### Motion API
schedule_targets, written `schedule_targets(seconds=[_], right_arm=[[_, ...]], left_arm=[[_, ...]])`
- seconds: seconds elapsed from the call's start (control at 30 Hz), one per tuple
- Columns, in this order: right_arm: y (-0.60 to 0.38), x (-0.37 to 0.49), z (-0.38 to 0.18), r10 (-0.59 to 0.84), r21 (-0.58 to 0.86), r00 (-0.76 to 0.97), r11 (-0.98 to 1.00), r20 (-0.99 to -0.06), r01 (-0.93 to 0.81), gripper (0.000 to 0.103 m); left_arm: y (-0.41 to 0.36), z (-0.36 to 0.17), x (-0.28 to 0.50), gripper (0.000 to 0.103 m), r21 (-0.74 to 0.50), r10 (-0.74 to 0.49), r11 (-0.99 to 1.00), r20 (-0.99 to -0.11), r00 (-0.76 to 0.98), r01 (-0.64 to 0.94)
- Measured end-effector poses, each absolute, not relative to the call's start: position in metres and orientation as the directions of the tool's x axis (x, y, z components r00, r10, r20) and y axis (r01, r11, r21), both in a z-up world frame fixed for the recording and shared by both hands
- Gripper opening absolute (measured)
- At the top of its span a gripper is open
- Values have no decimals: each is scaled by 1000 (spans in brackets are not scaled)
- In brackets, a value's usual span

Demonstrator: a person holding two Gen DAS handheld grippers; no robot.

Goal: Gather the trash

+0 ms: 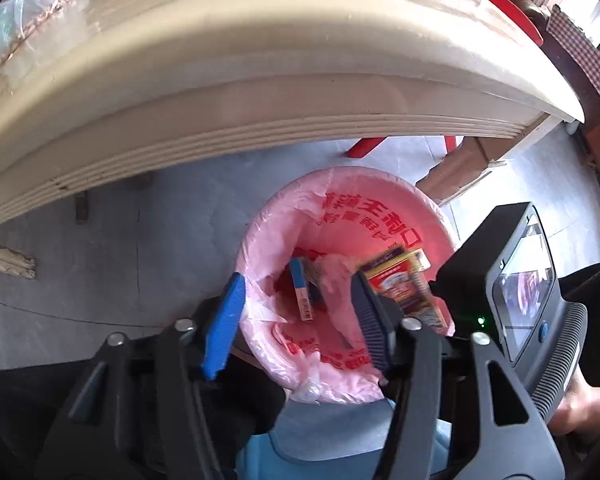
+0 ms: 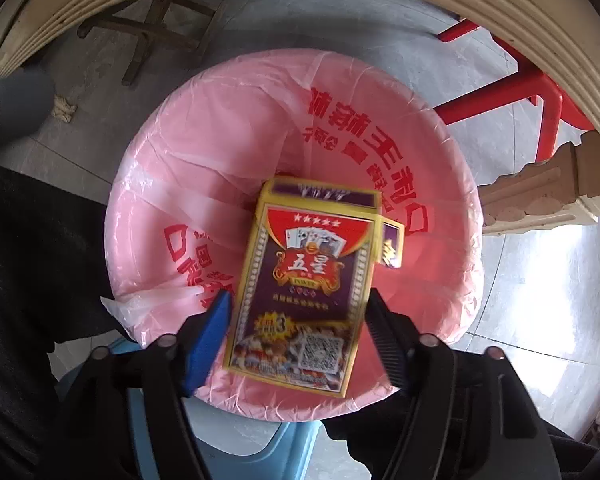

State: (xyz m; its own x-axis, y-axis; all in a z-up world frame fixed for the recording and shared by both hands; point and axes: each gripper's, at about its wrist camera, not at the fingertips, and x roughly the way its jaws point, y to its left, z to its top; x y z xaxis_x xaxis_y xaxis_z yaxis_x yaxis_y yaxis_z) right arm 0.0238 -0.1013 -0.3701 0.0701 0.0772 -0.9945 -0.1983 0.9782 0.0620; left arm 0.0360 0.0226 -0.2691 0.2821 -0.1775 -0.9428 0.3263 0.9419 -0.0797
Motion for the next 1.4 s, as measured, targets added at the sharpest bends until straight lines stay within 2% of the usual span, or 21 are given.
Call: schedule_targets(seconds=[0.1, 0.17, 0.23, 0.47, 0.6, 0.87, 1.03, 1.17, 1.4], right_arm=[[-105, 24, -371, 87, 74, 66, 982, -994, -173, 77], [-108, 24, -371, 87, 76, 60, 984, -994, -159, 77], [-113, 24, -369, 84, 74, 65, 987, -994, -142, 77], [-133, 26, -339, 55, 47, 137, 997, -989, -59, 77], [-155, 22, -291, -3, 1, 271, 1000, -963, 15, 77], [-210, -3, -181, -126, -17, 520, 978, -845, 210, 83], [-219, -28, -115, -167, 2, 645, 967, -745, 253, 89], [-215, -48, -71, -220, -36, 723, 965, -655, 262, 94], [-204, -77, -5, -258, -33, 802, 958, -539, 286, 96]], left_arm=[[15, -270, 35, 64, -26, -136, 930, -951, 278, 366], [11, -269, 33, 64, 4, -113, 927, -951, 289, 376], [9, -264, 31, 72, -2, -123, 925, -948, 294, 381], [11, -245, 24, 78, -34, -141, 948, -936, 322, 315], [3, -234, 17, 79, -42, -140, 956, -936, 324, 290], [-23, -177, -7, 85, -35, -164, 952, -896, 413, 303], [-34, -130, -18, 88, -12, -161, 958, -849, 503, 286], [-43, -92, -29, 88, 14, -160, 958, -803, 574, 286], [-46, -40, -60, 89, 51, -125, 972, -709, 694, 228]])
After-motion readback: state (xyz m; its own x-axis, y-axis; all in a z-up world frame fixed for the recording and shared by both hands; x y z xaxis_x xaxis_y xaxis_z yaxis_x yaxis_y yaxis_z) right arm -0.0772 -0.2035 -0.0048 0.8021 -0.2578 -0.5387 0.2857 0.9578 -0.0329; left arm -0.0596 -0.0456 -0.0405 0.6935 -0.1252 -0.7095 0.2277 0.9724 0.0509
